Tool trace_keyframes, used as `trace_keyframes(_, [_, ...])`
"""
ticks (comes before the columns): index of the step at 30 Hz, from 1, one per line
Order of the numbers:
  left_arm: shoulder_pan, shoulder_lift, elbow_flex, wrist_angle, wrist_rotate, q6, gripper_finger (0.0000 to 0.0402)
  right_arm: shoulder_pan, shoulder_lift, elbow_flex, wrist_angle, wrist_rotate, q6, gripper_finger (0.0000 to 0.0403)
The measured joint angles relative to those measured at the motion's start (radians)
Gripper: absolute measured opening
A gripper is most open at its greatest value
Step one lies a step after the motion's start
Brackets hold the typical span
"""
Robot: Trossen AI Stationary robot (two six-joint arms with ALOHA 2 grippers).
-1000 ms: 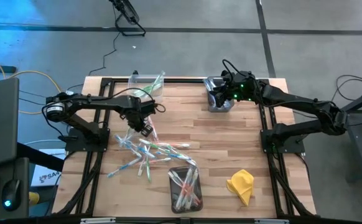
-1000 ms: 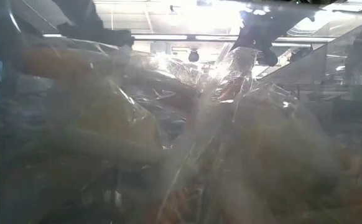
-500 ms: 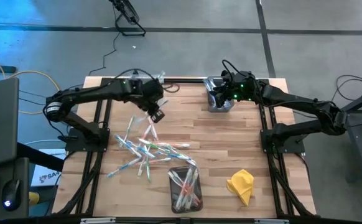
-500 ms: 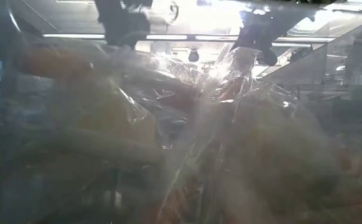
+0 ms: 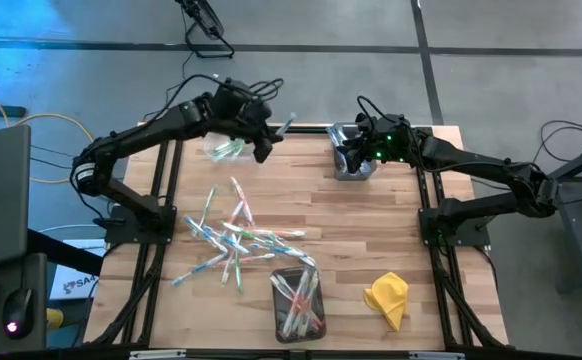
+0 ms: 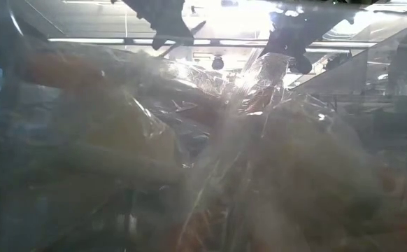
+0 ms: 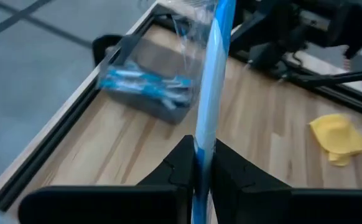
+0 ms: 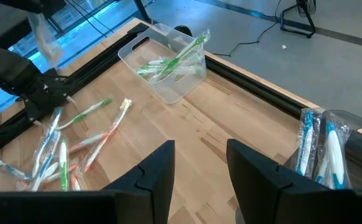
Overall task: Pick & Place Toothbrushes
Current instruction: Put the blue toothbrush into the top black bin
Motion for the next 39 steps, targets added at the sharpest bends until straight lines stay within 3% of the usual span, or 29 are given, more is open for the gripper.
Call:
trace_keyframes(8, [0.034,0.073,-0.001,0.093,0.083,0.057,0.0022,0.000,0.000,0.000,0.029,0.007,0.005,0.0138])
trace_keyframes(21, [0.082,0.190,0.000,0.308,0.300,0.087,0.0023,0.000,0.000,0.000,0.078,0.156,0.008,0.0138])
trace_keyframes(26, [0.080,0.199,0.000,0.395,0.310,0.082,0.0024,0.000,0.000,0.000,0.117,0.158,0.008,0.0138])
trace_keyframes(39, [0.080,0.207,-0.001,0.411,0.314,0.023,0.0024,-0.002,0.030,-0.001,0.273,0.157,-0.021,0.0138])
